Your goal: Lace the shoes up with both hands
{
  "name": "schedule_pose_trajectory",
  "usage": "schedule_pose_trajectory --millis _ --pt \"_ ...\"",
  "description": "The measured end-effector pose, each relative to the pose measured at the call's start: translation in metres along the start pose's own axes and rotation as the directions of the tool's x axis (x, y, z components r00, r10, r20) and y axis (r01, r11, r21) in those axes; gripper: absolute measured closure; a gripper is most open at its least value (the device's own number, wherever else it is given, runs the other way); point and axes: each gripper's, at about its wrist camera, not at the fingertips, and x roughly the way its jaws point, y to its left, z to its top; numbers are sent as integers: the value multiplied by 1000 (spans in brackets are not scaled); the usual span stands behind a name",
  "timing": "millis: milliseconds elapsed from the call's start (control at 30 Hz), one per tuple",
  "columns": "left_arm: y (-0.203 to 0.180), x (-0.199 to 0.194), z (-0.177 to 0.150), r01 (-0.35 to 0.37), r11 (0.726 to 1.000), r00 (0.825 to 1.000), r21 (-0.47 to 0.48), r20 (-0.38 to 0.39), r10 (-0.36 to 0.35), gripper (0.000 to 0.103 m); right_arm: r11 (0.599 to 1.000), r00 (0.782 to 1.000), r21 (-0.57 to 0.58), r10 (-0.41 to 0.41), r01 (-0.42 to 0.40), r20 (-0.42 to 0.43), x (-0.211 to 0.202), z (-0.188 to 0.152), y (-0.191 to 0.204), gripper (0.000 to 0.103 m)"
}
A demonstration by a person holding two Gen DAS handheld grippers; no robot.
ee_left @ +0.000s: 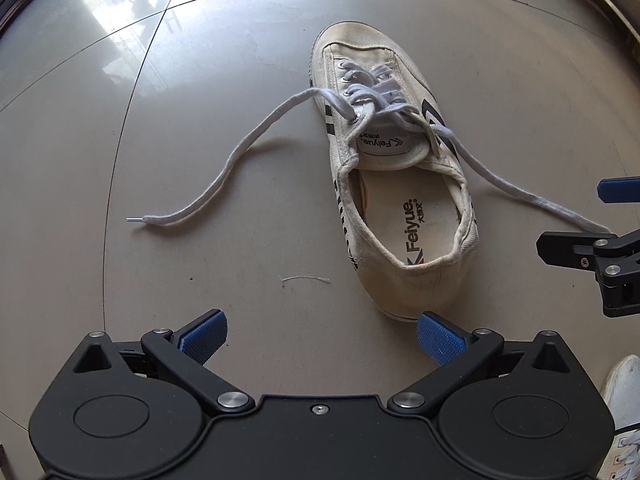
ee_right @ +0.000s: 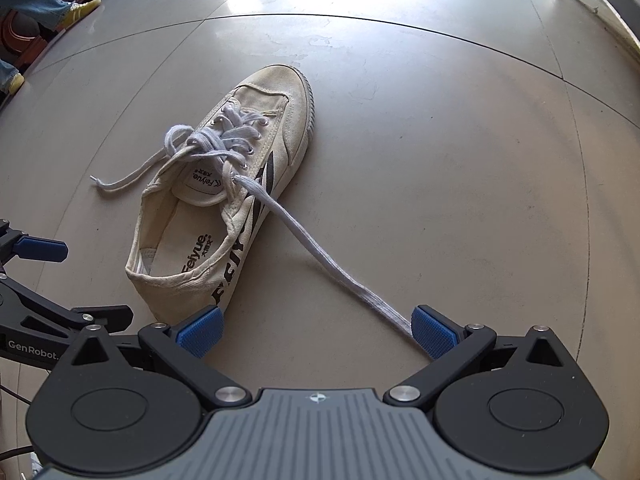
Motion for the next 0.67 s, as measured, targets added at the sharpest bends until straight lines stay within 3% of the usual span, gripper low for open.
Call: schedule_pose_trajectory --millis 667 --pt "-8 7 0 20 999 1000 49 1 -20 0 999 999 -7 31 -31 -27 11 3 -1 0"
